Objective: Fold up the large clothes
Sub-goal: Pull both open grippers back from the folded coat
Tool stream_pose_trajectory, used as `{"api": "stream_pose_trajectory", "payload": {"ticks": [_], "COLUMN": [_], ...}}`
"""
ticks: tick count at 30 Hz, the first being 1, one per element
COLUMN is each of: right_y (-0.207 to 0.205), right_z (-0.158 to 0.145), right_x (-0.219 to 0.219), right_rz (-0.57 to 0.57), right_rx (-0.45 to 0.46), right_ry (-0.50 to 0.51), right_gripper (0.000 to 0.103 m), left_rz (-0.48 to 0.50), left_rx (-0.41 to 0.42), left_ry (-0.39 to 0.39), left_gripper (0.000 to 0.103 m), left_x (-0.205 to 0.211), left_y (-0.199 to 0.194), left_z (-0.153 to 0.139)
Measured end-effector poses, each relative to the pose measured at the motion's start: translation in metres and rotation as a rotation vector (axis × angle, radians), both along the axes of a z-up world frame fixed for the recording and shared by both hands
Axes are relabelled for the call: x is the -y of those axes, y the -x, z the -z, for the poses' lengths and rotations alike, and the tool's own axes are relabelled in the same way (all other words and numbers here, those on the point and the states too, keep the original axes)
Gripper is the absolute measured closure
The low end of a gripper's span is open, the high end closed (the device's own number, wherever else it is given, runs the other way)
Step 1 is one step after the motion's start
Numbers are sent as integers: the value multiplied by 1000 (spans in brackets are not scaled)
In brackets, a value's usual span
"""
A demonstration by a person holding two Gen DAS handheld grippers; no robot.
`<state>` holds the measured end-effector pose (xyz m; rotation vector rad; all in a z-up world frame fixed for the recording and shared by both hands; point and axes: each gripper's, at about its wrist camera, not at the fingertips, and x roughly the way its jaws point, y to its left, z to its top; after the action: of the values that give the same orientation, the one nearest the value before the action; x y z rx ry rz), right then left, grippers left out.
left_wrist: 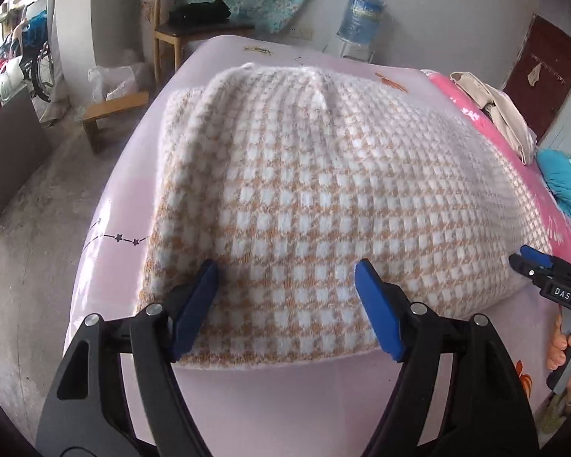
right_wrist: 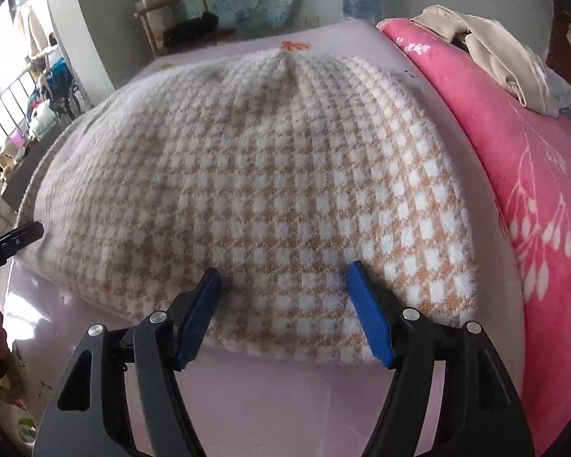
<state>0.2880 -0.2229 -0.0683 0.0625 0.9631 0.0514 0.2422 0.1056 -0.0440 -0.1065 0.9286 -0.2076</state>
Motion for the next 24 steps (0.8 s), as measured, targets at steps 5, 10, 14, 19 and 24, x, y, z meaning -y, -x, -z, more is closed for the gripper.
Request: {"api": "stream_pose_trajectory", "payload": {"ticks": [5, 10, 14, 19, 24], "right_y": [23, 18, 32, 61, 77], "right_z": [-20, -1, -19, -47, -77], "right_x": [15, 13, 12, -6, -26], "right_rz": [70, 60, 44, -1, -35], "right_rx": [75, 27, 51, 122, 196], "right_ry": [-33, 32, -44, -54, -25], "right_gripper": [36, 36, 36, 22, 9], "left_rz": [-18, -50, -50, -45, -28], "left_rx": [80, 7, 56, 118, 192], "left_ry": [45, -11, -19, 25, 9], "left_gripper": [29, 28, 28, 19, 11], "left_x": [-7, -4, 1, 4, 17], "left_y": [15, 4, 19, 54, 85], "left_z": [-21, 0, -22, -56, -87]}}
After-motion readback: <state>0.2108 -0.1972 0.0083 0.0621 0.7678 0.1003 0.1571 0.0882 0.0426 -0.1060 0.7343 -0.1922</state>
